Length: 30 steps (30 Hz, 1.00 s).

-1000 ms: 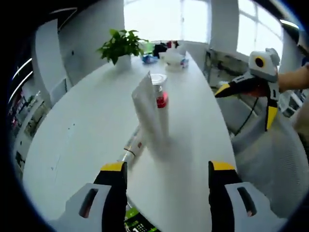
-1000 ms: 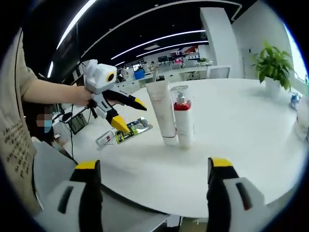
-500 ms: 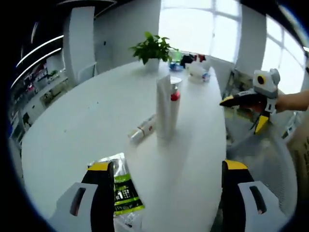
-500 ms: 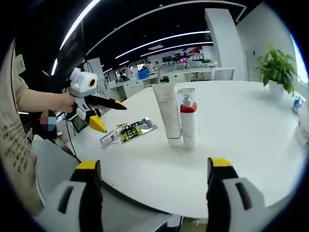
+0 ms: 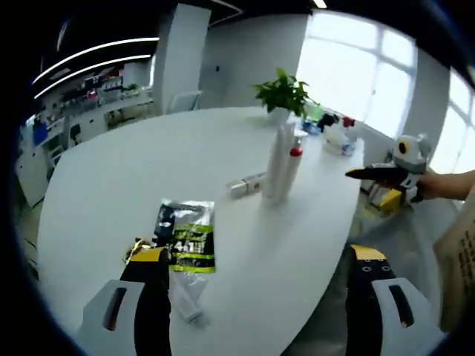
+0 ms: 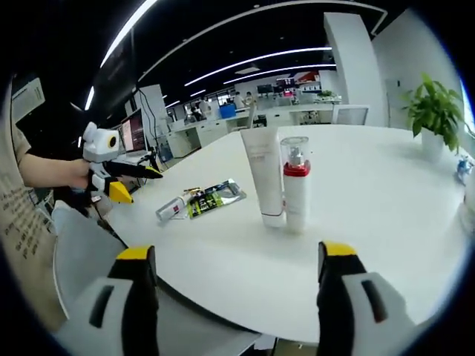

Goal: Arrange the skincare products in the storage area until every visible bottle or jar stands upright without overlapping.

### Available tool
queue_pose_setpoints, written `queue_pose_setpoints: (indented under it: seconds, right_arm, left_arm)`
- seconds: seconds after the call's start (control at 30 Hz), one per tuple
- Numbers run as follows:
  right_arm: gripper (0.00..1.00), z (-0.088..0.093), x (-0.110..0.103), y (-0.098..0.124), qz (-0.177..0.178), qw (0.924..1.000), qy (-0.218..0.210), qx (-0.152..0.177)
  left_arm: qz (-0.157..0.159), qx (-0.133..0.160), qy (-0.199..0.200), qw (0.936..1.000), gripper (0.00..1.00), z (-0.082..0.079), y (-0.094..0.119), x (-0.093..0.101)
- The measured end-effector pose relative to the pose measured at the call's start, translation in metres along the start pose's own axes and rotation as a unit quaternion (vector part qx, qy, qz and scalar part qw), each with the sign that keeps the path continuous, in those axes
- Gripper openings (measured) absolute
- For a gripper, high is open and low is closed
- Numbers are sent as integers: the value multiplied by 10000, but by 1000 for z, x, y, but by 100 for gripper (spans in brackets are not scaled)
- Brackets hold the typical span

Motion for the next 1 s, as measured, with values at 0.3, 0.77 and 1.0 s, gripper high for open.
queue_pose_setpoints:
  seconds: [0.3,0.77,1.0]
  right_arm:
    - [90,0,0,-1,5,10000,-6,-47]
    - [89,7,1,-2,-21,9999,-78,-114]
    - [89,7,5,-4,-23,9999,-77,-118]
  left_arm:
    - [-437,93,563,9974,97,25,26,-11]
    - [-758,36,891,9931,97,56,46,-16]
    - [-765,55,941,9926,97,56,46,-16]
Point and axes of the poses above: the point that each gripper's makers call its tool centre point, and the gripper's own axes: y roughly backward along the fingers, x roughly to its right, z roughly out of its underside, the point moved 7 cm from there along y, roughly backward along the fingers, and after that the axes turned 8 degrees about -z, right-handed, at the moved point
